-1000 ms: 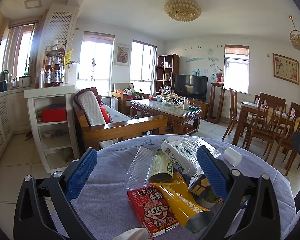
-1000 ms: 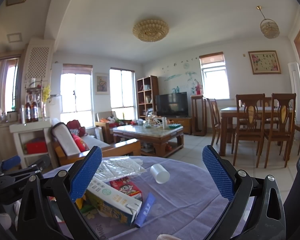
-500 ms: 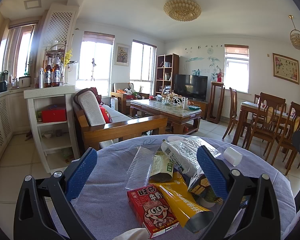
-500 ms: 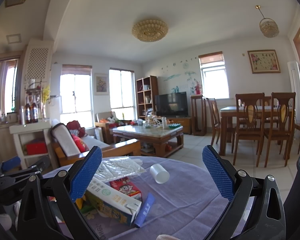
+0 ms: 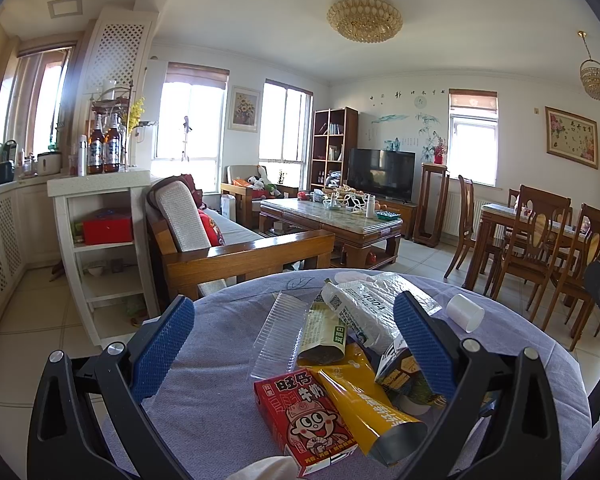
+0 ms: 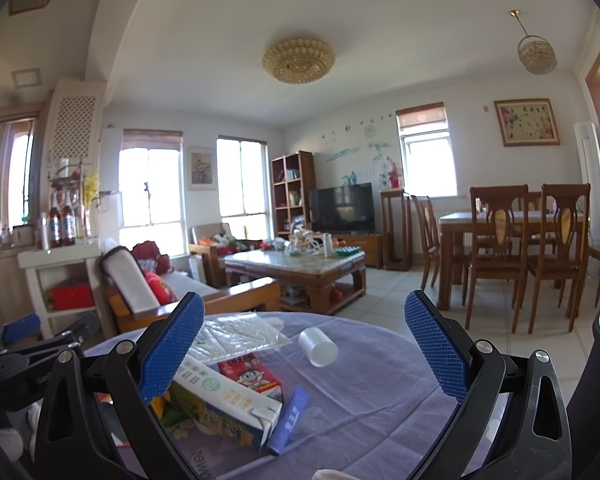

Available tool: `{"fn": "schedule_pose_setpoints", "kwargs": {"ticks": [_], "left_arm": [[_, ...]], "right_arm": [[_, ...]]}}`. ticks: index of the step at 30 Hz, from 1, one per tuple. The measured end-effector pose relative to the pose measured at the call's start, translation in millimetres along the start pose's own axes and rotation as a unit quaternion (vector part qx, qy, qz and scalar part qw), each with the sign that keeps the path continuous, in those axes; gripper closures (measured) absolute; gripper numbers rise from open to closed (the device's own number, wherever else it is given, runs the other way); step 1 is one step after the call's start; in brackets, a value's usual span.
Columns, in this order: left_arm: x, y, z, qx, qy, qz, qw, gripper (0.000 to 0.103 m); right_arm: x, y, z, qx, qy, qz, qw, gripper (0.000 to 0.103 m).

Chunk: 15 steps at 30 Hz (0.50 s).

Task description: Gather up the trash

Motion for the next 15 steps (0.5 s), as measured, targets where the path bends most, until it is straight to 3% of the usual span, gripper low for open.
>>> {"fn": "schedule_pose_setpoints", "kwargs": {"ticks": [15], "left_arm": [[-0.2, 0.4, 0.3, 0.000, 0.000, 0.000, 1.0000, 0.005]], "right_arm": [[0.7, -0.7, -0.6, -0.001, 0.000, -0.001, 1.000, 0.004]]}}
Point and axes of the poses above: each gripper's, at about its wrist camera, not at the fingertips, and z roughly against the way its jaws point, x to its right, y to its top, the point moved 3 cm from there along -z, roughly the way its jaws point, and after that the axes turned 3 degrees about z, right-handed, at the moved point
